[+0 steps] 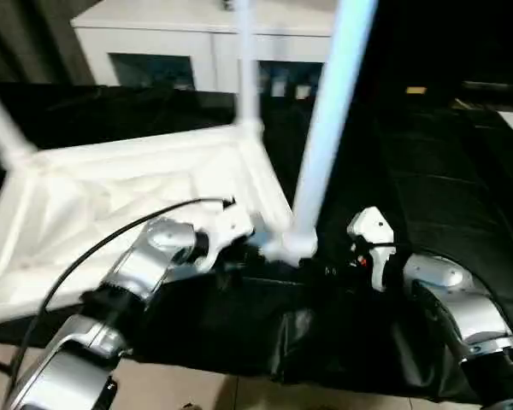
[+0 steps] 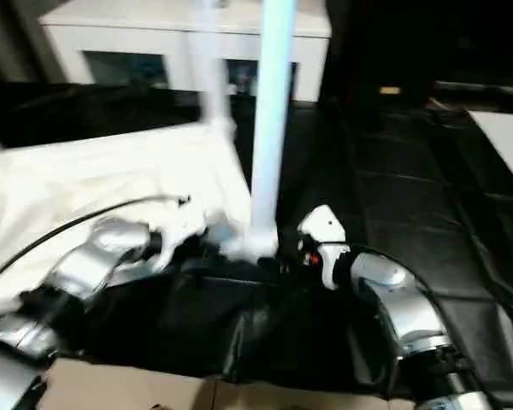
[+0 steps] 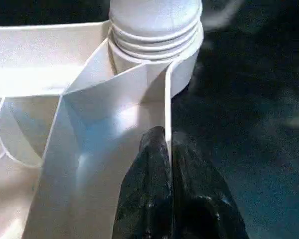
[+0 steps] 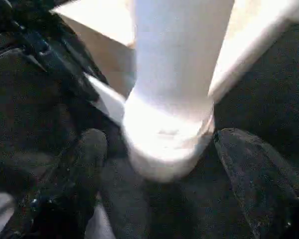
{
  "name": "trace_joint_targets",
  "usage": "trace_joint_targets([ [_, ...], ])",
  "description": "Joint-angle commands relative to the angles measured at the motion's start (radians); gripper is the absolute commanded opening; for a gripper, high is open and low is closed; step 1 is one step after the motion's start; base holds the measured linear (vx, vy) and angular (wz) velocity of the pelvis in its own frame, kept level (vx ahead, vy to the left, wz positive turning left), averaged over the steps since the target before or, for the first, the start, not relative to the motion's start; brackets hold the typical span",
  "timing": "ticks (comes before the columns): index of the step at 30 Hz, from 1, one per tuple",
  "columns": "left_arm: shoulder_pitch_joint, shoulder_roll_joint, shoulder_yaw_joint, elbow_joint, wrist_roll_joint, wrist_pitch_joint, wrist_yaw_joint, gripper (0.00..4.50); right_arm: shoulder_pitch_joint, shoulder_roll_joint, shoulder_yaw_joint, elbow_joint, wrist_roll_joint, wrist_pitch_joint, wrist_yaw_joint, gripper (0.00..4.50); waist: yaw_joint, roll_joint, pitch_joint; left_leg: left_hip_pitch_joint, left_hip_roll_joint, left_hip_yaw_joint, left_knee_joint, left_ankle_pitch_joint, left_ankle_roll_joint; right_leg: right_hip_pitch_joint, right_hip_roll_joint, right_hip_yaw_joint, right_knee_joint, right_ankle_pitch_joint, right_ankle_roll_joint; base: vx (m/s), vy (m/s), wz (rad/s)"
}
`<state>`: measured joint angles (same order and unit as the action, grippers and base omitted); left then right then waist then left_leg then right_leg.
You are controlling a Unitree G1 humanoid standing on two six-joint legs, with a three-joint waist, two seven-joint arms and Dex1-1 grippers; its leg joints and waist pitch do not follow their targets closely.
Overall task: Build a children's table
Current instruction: Rotate leg to tighten
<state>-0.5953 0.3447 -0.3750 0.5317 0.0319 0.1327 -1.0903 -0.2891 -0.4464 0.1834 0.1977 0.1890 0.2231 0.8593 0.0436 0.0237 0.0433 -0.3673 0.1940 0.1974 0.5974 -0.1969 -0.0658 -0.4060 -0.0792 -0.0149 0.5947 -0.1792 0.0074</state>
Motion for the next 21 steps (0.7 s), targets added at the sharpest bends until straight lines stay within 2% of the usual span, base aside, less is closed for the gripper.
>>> trace_joint_targets([
  [1, 0.017, 0.002, -0.047, -0.054, -0.018, 0.017, -0.065, 0.00, -0.016, -0.018, 0.026, -0.008, -0.022, -0.025, 0.019, 3.81, -0.006, -0.008, -0.054, 0.015, 0.035, -0.012, -0.079, -0.237, 0.047, 0.039, -0.043, 0.023, -0.065, -0.178, -0.252, 0.000, 0.000, 0.00],
  [5, 0.029, 0.011, -0.044, -0.081, -0.021, 0.024, -0.080, 0.00, -0.024, -0.026, 0.049, -0.002, -0.037, -0.037, 0.044, 3.81, -0.007, -0.011, -0.056, 0.012, 0.031, -0.011, -0.076, -0.209, 0.051, 0.042, -0.042, 0.023, -0.060, -0.137, -0.250, 0.000, 0.000, 0.00],
  [10, 0.042, 0.025, -0.041, -0.107, -0.026, 0.036, -0.100, 0.00, -0.035, -0.025, 0.053, 0.016, -0.039, -0.043, 0.073, 3.81, -0.009, -0.014, -0.057, 0.009, 0.030, -0.011, -0.073, -0.194, 0.065, 0.044, -0.045, 0.023, -0.060, -0.148, -0.246, 0.000, 0.000, 0.00],
  [13, 0.046, 0.028, -0.039, -0.121, -0.025, 0.046, -0.103, 0.00, -0.042, -0.018, 0.049, 0.028, -0.031, -0.047, 0.077, 3.44, -0.010, -0.013, -0.058, 0.008, 0.030, -0.011, -0.072, -0.184, 0.066, 0.045, -0.044, 0.023, -0.058, -0.139, -0.249, 0.000, 0.000, 0.00],
  [21, 0.049, 0.030, -0.038, -0.130, -0.024, 0.056, -0.100, 0.00, -0.038, -0.012, 0.041, 0.035, -0.019, -0.045, 0.096, 2.82, -0.010, -0.012, -0.059, 0.009, 0.030, -0.011, -0.070, -0.175, 0.073, 0.046, -0.043, 0.022, -0.057, -0.121, -0.257, 0.000, 0.000, 0.00],
])
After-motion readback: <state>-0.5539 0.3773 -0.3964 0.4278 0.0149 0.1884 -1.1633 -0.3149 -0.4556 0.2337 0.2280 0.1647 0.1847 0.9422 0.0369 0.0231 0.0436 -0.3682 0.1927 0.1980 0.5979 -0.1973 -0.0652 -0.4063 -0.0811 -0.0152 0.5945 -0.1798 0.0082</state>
